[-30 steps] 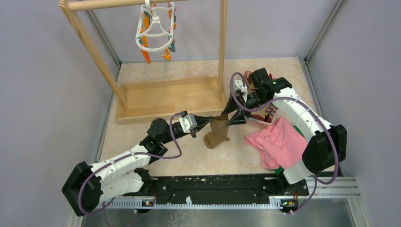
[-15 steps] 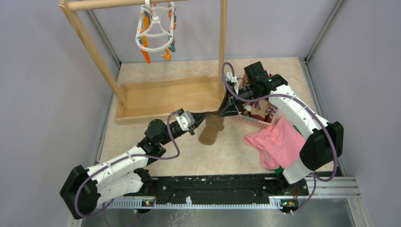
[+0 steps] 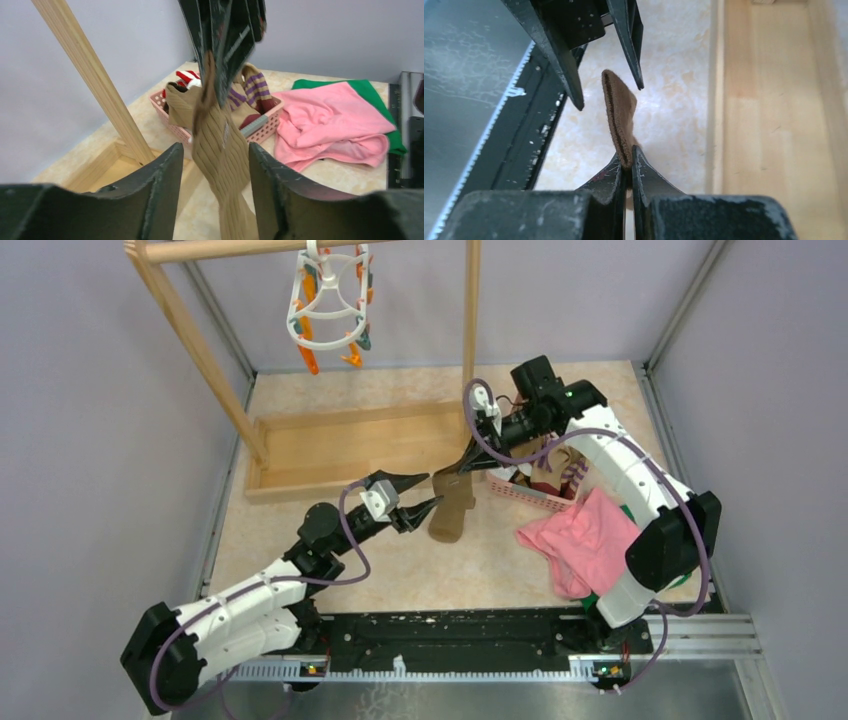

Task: Clip the socks to the hanger
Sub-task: Pick up the sock from the bin.

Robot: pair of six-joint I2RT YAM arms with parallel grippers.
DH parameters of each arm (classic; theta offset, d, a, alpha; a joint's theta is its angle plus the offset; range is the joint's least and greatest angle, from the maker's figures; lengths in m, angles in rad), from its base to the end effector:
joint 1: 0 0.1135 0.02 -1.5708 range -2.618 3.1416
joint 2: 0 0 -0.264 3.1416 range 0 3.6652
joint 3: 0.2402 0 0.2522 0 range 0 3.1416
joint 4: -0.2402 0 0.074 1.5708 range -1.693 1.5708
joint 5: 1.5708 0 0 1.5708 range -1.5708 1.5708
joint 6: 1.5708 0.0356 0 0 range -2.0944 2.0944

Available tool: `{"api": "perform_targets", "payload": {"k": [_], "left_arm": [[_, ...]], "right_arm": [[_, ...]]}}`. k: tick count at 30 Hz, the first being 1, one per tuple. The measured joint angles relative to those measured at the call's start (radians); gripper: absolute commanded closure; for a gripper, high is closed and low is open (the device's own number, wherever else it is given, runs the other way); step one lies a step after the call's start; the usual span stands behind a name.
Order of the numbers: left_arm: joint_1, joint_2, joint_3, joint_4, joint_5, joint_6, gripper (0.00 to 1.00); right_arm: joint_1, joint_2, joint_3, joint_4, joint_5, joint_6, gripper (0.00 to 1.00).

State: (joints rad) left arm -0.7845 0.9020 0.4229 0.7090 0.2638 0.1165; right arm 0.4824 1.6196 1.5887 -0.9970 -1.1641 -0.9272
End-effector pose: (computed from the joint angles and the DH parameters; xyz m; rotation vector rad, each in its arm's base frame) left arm 0.1398 -0.1527 0.2856 0.8019 1.1321 -0.7372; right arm 0.2728 0.1798 0.3542 -1.6531 1.3501 1.2187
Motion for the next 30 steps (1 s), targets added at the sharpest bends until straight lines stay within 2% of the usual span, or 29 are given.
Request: {"api": "perform_targets", "payload": {"k": [2,5,12,15,18,21,23,27,30], "left_arm": [[0.0,-0.037,-0.035,0.005,0.004,-0.01,0.27],[0.002,-0.082,-0.086,0.026,0.002,-0.029,0.27],[0.007,-0.073,-0.104,0.129,-0.04,-0.1,0.37],[0.007,-0.023,-0.104,0.204,-0.045,-0.154,0.44],[0.008,0.021,-0.104,0.242,-0.047,-0.195,0.58],[0.008,0.046,-0.104,0.263,-0.056,-0.219,0.63],[0.008,0.053,-0.104,0.267,-0.069,-0.224,0.71],[0.008,0.054,-0.103,0.274,-0.088,-0.227,0.71],[0.008,0.055,-0.1,0.272,-0.098,-0.227,0.65]], "right_arm": [[0.0,0.014,0.059,-0.071,0.006,-0.11,1.0],[0.006,0.042,0.135,-0.158,0.026,-0.245,1.0],[0.064,0.099,0.211,-0.282,0.08,-0.433,1.0],[0.085,0.115,0.228,-0.289,0.089,-0.442,1.0],[0.092,0.123,0.24,-0.278,0.098,-0.418,1.0],[0.092,0.125,0.253,-0.266,0.101,-0.395,1.0],[0.092,0.125,0.259,-0.261,0.101,-0.384,1.0],[0.093,0.126,0.263,-0.257,0.101,-0.37,1.0],[0.093,0.126,0.263,-0.249,0.103,-0.354,1.0]]}}
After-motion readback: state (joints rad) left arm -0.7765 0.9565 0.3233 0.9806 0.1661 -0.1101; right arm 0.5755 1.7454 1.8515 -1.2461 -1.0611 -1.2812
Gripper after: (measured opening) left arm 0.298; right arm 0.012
